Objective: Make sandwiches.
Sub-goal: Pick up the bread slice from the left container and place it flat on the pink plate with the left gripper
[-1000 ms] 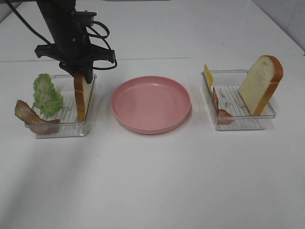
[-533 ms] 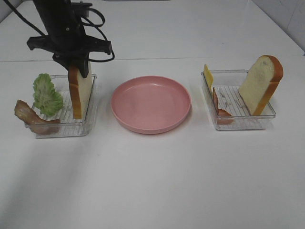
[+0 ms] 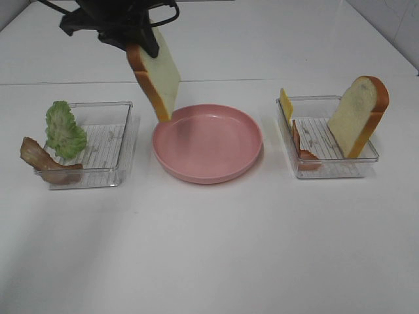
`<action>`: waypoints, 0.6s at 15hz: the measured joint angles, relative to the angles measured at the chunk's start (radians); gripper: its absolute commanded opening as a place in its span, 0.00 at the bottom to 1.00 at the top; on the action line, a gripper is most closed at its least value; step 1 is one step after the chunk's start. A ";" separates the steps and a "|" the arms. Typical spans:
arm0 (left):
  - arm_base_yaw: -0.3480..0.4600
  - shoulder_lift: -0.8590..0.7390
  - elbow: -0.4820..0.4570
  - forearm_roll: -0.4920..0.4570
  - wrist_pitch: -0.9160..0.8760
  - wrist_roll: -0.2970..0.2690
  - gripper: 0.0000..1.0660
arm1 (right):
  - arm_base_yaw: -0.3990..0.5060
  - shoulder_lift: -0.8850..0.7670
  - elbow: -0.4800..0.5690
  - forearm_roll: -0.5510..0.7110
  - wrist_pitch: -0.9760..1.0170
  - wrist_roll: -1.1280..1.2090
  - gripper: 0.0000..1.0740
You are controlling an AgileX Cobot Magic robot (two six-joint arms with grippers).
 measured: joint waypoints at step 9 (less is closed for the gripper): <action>0.000 0.288 0.000 -0.569 -0.121 0.307 0.00 | 0.000 0.000 0.000 0.000 0.000 0.000 0.77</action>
